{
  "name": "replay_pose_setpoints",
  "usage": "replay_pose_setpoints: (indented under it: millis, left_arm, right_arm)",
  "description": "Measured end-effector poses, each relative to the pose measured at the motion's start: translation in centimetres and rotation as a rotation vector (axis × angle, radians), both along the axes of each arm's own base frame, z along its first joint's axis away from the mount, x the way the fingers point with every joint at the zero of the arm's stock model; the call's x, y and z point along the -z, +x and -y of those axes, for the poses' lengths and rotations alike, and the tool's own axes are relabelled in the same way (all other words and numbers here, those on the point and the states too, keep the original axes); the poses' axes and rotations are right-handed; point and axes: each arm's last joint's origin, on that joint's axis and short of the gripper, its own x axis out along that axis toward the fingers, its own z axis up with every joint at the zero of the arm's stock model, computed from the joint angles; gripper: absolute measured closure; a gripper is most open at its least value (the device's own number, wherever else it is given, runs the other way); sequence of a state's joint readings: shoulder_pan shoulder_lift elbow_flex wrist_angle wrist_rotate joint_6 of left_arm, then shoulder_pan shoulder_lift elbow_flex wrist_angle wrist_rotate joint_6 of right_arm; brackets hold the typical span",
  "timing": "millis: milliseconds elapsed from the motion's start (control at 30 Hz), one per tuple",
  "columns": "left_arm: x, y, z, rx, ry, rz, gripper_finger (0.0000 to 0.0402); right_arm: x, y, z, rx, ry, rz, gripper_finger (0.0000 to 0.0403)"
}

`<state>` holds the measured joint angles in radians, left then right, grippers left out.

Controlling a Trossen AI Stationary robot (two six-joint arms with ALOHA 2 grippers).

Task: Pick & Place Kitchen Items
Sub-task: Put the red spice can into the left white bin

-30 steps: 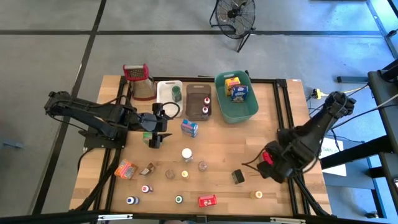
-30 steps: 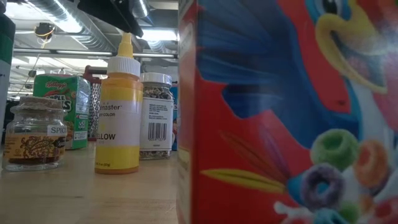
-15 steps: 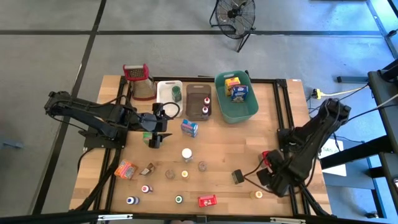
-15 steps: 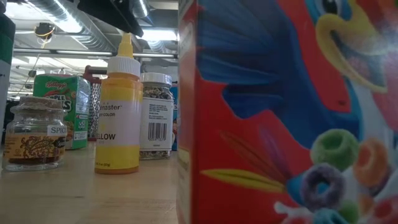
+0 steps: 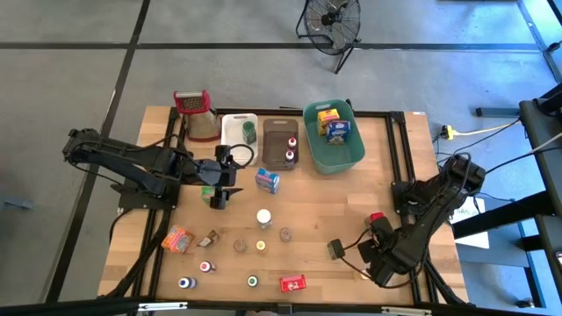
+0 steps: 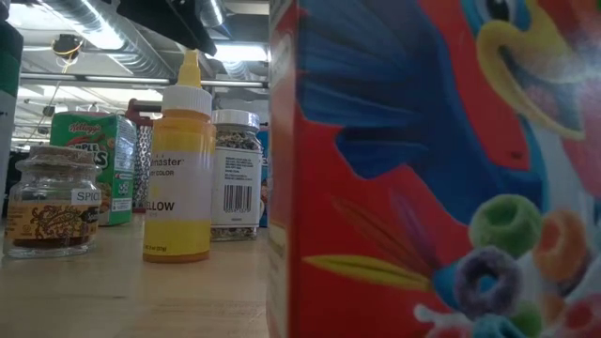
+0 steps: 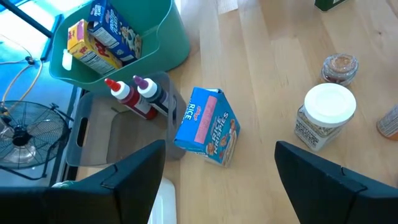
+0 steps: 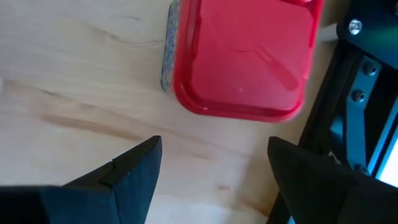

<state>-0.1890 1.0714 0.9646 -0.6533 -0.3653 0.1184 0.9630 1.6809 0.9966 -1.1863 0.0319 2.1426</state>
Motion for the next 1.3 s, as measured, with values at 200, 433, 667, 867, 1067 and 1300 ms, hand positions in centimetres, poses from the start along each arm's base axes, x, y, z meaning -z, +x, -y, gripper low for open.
replay_pose_setpoints:
  millis: [200, 433, 667, 867, 1067, 1300]
  left_arm:
    - [0.0, 0.0, 0.0, 0.0, 0.0, 0.0, 0.0103]
    - [0.0, 0.0, 0.0, 0.0, 0.0, 0.0, 0.0103]
    - [0.0, 0.0, 0.0, 0.0, 0.0, 0.0, 0.0103]
    - [0.0, 0.0, 0.0, -0.001, -0.001, 0.001, 0.0103]
    - [0.0, 0.0, 0.0, -0.001, -0.001, 0.001, 0.0103]
    - [0.0, 0.0, 0.0, -0.002, -0.002, 0.0, 0.0103]
  right_arm:
    - [0.7, 0.4, -0.1, -0.024, -0.065, 0.059, 0.0107]
    - [0.5, 0.2, 0.4, 0.031, -0.119, 0.059, 0.0107]
    - [0.4, 0.3, 0.6, 0.002, -0.181, 0.116, 0.0107]
    - [0.3, 0.2, 0.8, -0.005, -0.205, 0.118, 0.0107]
    - [0.4, 0.1, 1.1, -0.013, -0.231, 0.115, 0.0107]
    - [1.9, -0.1, 1.8, -0.006, -0.23, 0.13, 0.0108]
